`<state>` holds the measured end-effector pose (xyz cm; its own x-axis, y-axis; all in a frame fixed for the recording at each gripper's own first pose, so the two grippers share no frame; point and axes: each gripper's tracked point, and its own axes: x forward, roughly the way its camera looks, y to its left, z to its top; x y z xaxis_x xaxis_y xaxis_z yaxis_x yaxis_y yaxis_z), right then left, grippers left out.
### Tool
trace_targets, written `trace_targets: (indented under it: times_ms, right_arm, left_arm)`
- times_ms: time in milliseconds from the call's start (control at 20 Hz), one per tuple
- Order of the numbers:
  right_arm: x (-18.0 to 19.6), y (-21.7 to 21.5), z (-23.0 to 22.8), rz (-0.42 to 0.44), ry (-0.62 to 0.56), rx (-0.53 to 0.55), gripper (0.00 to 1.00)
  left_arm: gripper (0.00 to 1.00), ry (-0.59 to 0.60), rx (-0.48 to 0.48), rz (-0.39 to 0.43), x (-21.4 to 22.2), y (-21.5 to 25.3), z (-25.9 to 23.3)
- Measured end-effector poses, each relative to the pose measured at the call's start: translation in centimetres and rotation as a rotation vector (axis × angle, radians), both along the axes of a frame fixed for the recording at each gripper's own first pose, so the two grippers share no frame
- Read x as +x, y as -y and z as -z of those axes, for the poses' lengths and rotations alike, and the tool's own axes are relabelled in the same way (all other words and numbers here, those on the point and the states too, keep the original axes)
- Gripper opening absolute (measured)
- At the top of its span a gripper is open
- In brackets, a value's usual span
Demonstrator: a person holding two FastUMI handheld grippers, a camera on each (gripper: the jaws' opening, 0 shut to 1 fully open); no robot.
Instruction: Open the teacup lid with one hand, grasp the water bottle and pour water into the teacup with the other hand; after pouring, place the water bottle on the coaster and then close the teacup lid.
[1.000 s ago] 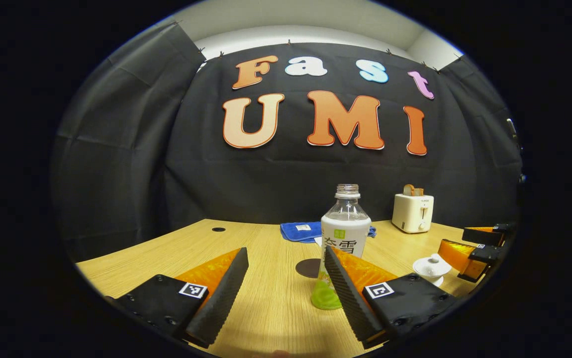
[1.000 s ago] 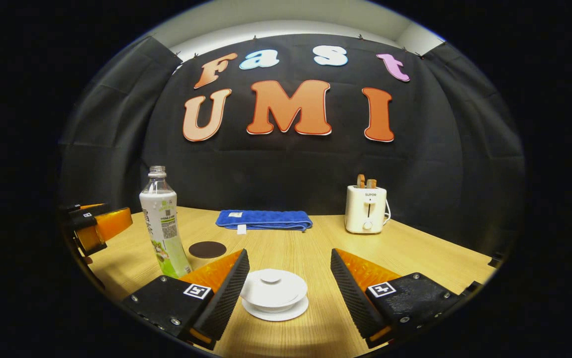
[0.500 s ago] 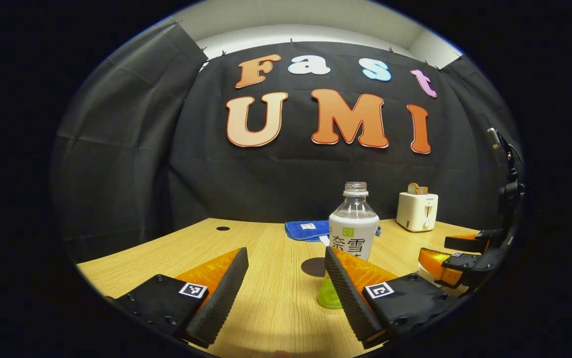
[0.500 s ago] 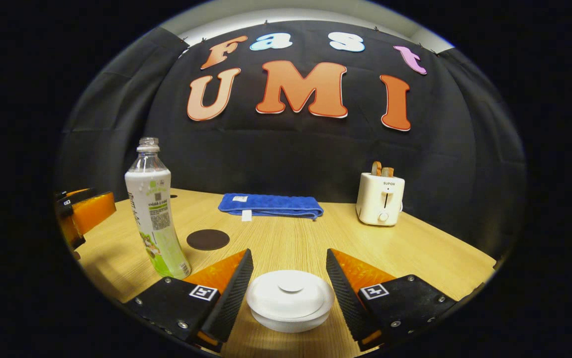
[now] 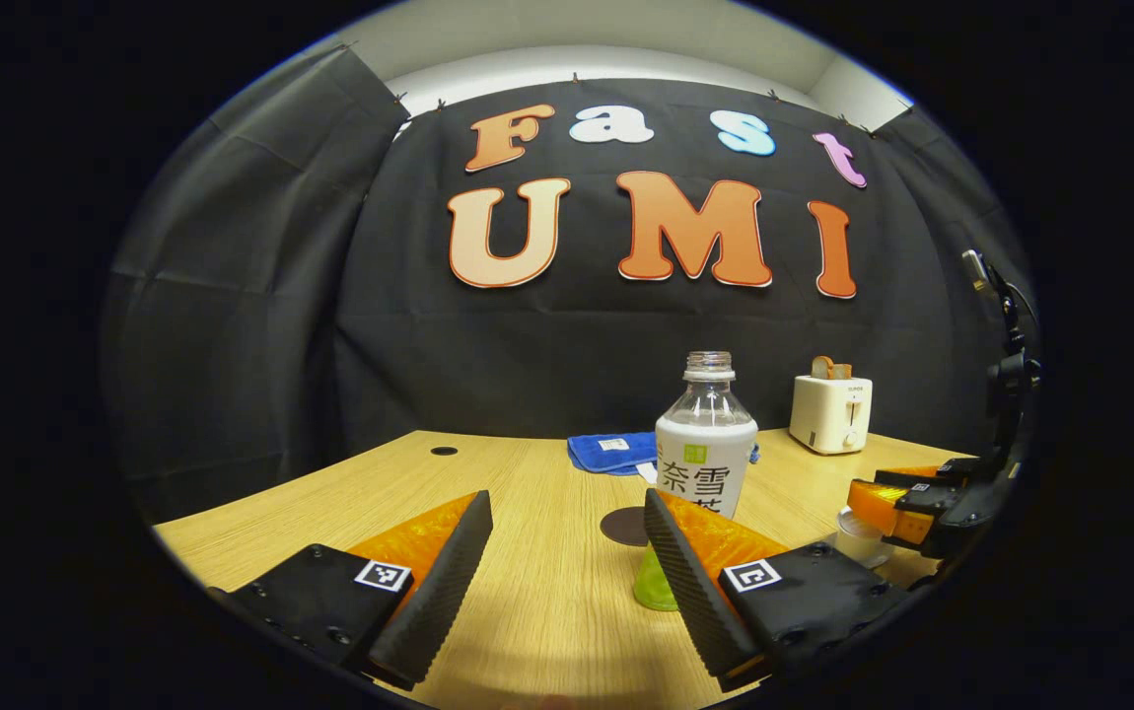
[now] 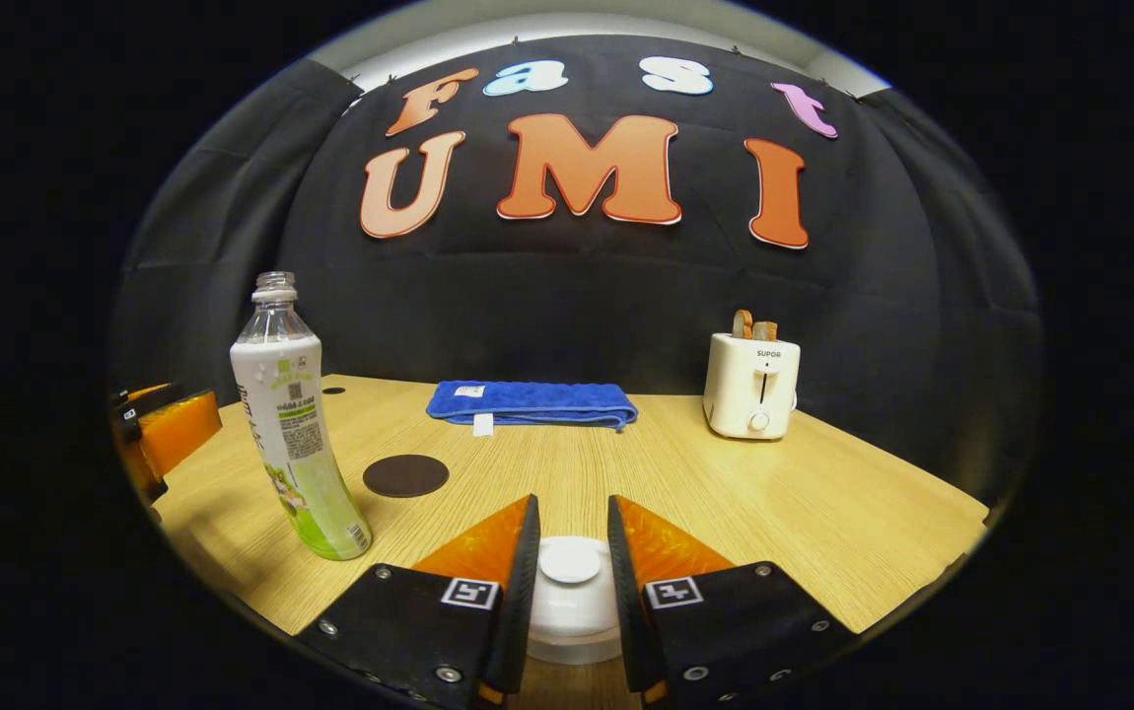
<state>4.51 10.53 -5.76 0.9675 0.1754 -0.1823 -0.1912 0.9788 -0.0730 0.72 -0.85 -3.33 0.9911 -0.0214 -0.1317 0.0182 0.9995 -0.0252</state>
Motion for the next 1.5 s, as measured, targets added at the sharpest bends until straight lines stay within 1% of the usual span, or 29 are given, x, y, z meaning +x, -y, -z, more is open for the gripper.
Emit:
trace_targets:
  times_ms: [50, 100, 200, 350, 500, 700, 950, 1100, 1300, 1500]
  right_arm:
    - [0.0, 0.0, 0.0, 0.0, -0.003, 0.001, 0.37]
    - [0.0, 0.1, -0.1, 0.003, -0.004, 0.001, 0.3]
    - [0.1, 0.0, -0.1, 0.002, -0.006, -0.002, 0.3]
    - [0.0, -0.1, -0.1, -0.002, -0.003, 0.004, 0.26]
    - [0.0, 0.2, -0.5, 0.008, 0.017, 0.036, 0.19]
    - [-0.3, 0.5, -0.8, 0.007, 0.004, 0.069, 0.18]
    - [-0.8, 3.4, -3.9, 0.032, 0.084, 0.081, 0.17]
    - [-0.6, 6.2, -4.3, 0.081, 0.1, 0.07, 0.18]
    - [-0.3, 10.1, -4.2, 0.16, 0.102, 0.073, 0.18]
    - [0.2, 12.9, -3.4, 0.219, 0.102, 0.024, 0.18]
  left_arm:
    - [0.99, -0.001, 0.0, -0.001, 0.1, 0.0, 0.0]
    - [0.99, -0.001, -0.001, 0.0, 0.1, 0.0, 0.1]
    - [0.99, -0.002, -0.002, 0.002, 0.1, 0.2, 0.1]
    - [0.99, 0.0, -0.002, 0.001, 0.0, 0.1, 0.0]
    - [0.99, 0.004, -0.002, -0.004, -0.1, 0.0, -0.1]
    - [0.99, 0.017, 0.008, -0.011, -0.2, -0.2, -0.6]
    - [0.99, 0.031, 0.019, 0.016, -0.5, 0.9, -1.2]
    - [0.99, 0.038, 0.014, 0.038, -0.6, 1.9, -1.4]
    - [0.99, 0.033, -0.025, 0.096, -0.7, 4.0, -1.5]
    - [0.99, 0.004, -0.058, 0.157, -0.5, 6.7, -0.6]
